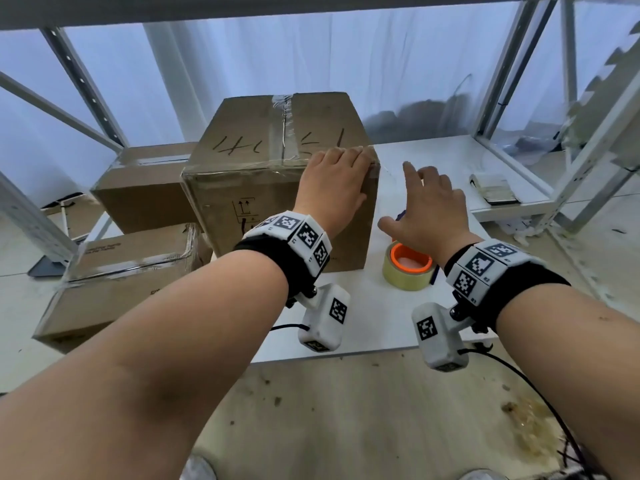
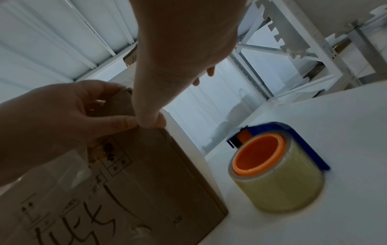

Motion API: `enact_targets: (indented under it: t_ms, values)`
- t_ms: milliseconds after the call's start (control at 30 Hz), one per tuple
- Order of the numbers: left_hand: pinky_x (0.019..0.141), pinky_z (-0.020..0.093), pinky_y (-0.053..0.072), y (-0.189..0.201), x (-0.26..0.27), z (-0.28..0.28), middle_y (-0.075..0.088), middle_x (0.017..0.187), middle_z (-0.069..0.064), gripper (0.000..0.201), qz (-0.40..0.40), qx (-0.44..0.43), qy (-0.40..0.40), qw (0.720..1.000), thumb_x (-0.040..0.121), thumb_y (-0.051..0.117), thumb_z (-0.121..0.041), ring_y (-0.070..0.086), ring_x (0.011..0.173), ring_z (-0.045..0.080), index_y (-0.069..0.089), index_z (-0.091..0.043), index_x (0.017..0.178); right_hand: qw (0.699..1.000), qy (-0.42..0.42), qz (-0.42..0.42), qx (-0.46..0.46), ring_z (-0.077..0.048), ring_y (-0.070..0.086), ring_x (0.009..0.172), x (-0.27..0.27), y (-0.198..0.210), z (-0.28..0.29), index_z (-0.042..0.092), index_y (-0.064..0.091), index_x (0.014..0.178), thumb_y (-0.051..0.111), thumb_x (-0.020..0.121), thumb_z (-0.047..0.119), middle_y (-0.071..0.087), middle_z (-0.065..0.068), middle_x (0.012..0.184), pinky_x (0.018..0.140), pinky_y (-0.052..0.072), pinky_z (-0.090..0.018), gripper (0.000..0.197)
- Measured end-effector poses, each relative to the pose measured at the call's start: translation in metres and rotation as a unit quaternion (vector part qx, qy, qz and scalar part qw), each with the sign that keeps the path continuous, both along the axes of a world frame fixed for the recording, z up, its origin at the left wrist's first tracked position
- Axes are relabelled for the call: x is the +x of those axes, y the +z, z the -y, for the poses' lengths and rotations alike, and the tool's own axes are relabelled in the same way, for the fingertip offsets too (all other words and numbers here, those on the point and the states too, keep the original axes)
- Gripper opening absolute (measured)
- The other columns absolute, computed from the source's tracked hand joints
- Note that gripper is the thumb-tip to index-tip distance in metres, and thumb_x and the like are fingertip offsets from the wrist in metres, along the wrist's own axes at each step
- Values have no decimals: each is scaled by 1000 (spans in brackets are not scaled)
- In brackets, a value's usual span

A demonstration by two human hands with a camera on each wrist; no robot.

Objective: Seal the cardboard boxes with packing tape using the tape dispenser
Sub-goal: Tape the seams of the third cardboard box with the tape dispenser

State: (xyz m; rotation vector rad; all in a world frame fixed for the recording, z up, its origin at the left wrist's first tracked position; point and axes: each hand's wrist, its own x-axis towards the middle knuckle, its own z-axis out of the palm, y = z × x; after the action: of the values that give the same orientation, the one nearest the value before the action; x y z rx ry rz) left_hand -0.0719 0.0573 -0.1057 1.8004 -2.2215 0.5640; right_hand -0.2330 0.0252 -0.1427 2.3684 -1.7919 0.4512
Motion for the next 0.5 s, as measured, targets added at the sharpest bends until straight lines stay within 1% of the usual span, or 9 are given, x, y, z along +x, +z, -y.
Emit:
enact_targets:
  t_ms: [67,100,167,200,267,300,367,433,500]
  values:
    - [112,35,23,3,9,-2,34,151,2,66,-16,21,-23,999,93,55,-36,34,136,23,25,-18,148,997,-15,-50,51,-36,22,140,-2,2,3,16,-7,151,61,75,62,11,-15,156,108,27,-54,111]
    - [112,35,23,6,17,-4,31,153,2,66,-20,33,-41,998,93,55,-35,32,138,22,24,-17,149,993,-29,-83,76,-36,15,143,-4,2,3,14,-15,149,64,76,58,0,-16,158,112,20,-56,117]
    - [113,35,23,10,34,-11,29,154,2,64,-15,51,-70,996,94,52,-37,30,139,22,26,-17,149,988,-51,-111,97,-37,9,144,-6,3,1,9,-19,148,66,80,47,-9,-20,157,115,13,-57,116]
    - [113,36,23,12,45,-15,31,153,2,61,-18,51,-73,996,95,50,-40,31,138,22,28,-17,148,991,-52,-94,82,-38,11,143,-4,7,-2,7,-16,149,65,83,40,-7,-21,157,116,13,-55,110]
    - [112,38,25,16,68,-24,38,149,1,56,-50,50,-57,996,96,45,-44,35,135,22,34,-19,145,1000,-12,-19,4,-38,21,140,9,22,-7,4,-1,151,60,85,23,7,-23,157,115,18,-47,92]
    - [110,39,28,19,82,-30,42,146,1,52,-75,51,-45,995,97,42,-45,39,133,21,38,-20,142,998,30,26,-47,-38,28,136,22,33,-11,4,11,150,57,83,13,18,-23,154,113,23,-45,82]
    - [108,39,33,21,109,-40,50,139,2,44,-131,53,-25,990,99,38,-42,44,127,20,45,-20,138,978,124,97,-134,-39,43,121,51,51,-23,6,37,141,52,72,-2,40,-21,139,101,34,-45,71]
    - [105,37,35,23,136,-50,54,134,1,39,-188,57,-9,980,101,36,-37,47,123,19,51,-21,133,954,201,112,-192,-37,49,108,85,62,-35,8,52,125,51,64,-6,51,-18,122,93,36,-43,63]
    - [100,31,34,24,165,-55,56,130,0,35,-232,54,13,971,101,39,-34,47,119,18,56,-21,128,946,254,90,-182,-33,50,111,118,67,-45,10,57,120,52,71,-1,55,-14,120,97,33,-42,50]
